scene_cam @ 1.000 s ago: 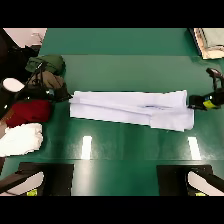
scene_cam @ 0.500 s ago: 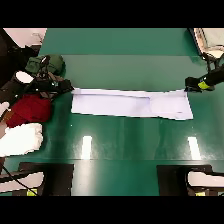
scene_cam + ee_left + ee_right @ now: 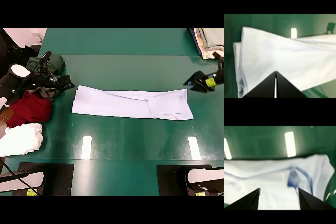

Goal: Fold the shirts.

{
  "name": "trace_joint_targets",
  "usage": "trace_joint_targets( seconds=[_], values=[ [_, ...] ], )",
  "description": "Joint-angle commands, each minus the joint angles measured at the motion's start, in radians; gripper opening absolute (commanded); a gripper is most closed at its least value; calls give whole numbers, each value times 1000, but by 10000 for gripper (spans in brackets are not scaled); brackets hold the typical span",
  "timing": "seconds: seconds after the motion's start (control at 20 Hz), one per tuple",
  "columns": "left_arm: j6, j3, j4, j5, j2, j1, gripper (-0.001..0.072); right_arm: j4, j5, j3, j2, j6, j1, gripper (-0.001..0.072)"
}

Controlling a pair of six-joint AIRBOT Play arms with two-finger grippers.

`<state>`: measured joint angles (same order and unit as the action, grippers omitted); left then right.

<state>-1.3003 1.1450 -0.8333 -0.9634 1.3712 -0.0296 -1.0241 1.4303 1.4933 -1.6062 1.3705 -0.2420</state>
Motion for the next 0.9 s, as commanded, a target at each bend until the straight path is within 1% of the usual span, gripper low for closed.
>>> trace_joint_targets(
  seconds=[0.0, 0.1, 0.15, 0.25, 0.5, 0.6, 0.7, 0.75, 0.8, 0.85],
  values=[
    [-1, 11, 4, -97, -1, 1, 33, 29, 58, -106, -5, -59, -119, 600],
    [-2, 11, 4, -125, -1, 1, 32, 39, 2, -190, -7, -86, -167, 600],
    [-2, 11, 4, -135, -1, 1, 32, 50, -26, -227, -11, -116, -183, 600],
    [-2, 11, 4, -150, -1, 1, 32, 96, -36, -268, -35, -195, -193, 599],
    [-10, 11, 4, -157, -1, 1, 32, 143, -32, -241, -112, -239, -129, 595],
    [-11, 11, 4, -163, -1, 1, 24, 140, -33, -214, -126, -239, -86, 576],
    [-10, 11, 3, -171, -1, 17, 22, 138, -39, -199, -126, -239, -48, 400],
    [-10, 11, 3, -166, -1, 40, 22, 138, -33, -191, -126, -239, -33, 281],
    [-10, 11, 3, -141, -1, 76, 22, 138, -24, -188, -122, -239, -24, 120],
    [-10, 12, 3, -110, 0, 116, 22, 138, -11, -189, -111, -239, -18, 16]
  ],
)
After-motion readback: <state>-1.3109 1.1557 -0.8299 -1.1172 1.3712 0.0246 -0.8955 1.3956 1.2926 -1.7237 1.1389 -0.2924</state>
